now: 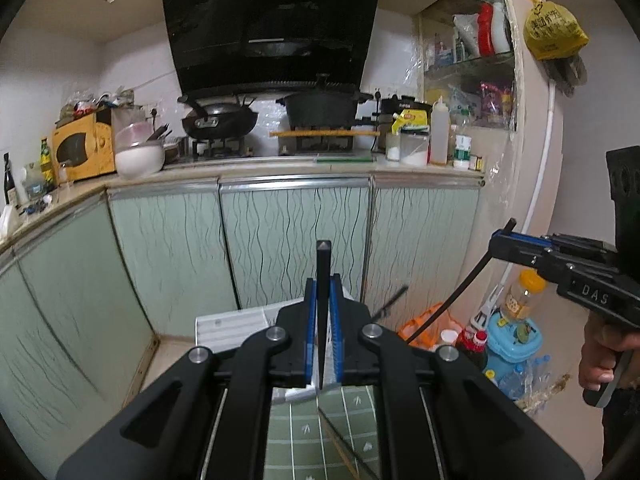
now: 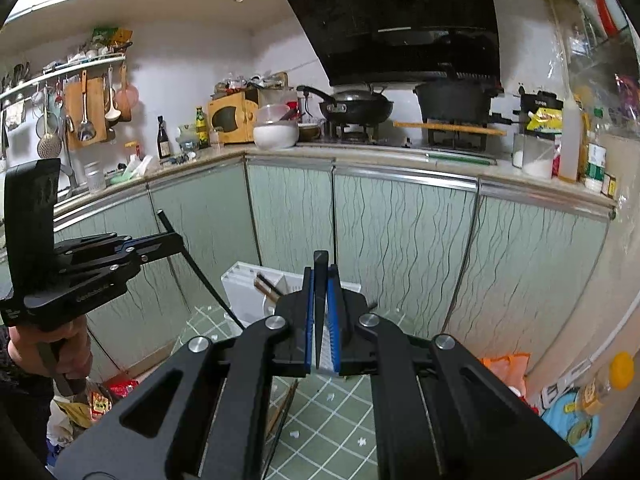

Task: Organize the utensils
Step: 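Lift both held black chopsticks and carry them above the utensil holder, then lower the chopsticks into the holder and open both tools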

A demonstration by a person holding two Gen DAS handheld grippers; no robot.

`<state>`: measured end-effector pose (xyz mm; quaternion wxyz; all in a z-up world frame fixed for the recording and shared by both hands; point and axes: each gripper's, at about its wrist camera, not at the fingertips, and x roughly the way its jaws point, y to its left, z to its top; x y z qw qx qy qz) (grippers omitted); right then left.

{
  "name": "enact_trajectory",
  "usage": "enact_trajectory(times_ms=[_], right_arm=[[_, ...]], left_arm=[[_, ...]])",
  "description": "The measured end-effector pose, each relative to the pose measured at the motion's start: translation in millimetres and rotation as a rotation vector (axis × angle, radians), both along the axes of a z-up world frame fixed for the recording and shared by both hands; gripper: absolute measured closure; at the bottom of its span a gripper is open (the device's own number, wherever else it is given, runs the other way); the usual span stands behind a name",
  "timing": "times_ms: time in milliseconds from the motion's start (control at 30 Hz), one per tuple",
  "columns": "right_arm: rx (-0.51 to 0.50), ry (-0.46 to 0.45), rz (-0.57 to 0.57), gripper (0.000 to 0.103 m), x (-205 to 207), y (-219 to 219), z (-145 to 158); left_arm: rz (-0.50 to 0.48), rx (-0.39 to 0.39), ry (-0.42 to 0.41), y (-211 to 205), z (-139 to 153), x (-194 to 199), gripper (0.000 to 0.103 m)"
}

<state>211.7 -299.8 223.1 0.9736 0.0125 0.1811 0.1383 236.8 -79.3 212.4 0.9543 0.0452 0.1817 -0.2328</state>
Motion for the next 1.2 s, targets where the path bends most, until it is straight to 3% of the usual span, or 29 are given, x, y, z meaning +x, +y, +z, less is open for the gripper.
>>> enact_trajectory(times_ms=[300,633,967,1200], right_arm=[[0.029,-0.023,0.023,0.097,31.2,-0.2,26.5],[0.043,-0.037,0.032,0.097,64.7,0.2,40.1],[0.044,-0.1,0.037,0.097,75.9,-1.4,76.7],[0.015,-0.07,0.039,0.097,102.4,5.5,58.8]], left_arm=[[-0.022,-0.001,-0.02,-11.6,23.4,28.9,0.095],[-0.049,-0.021,-0.019,-22.2,30.7,57.4,0.095],[-0.057,-0.024,-0.024,-26.1,36.4,73.2,0.095],[-0.067,-0.015,-0.013,-33.1,30.9,90.1,0.095]])
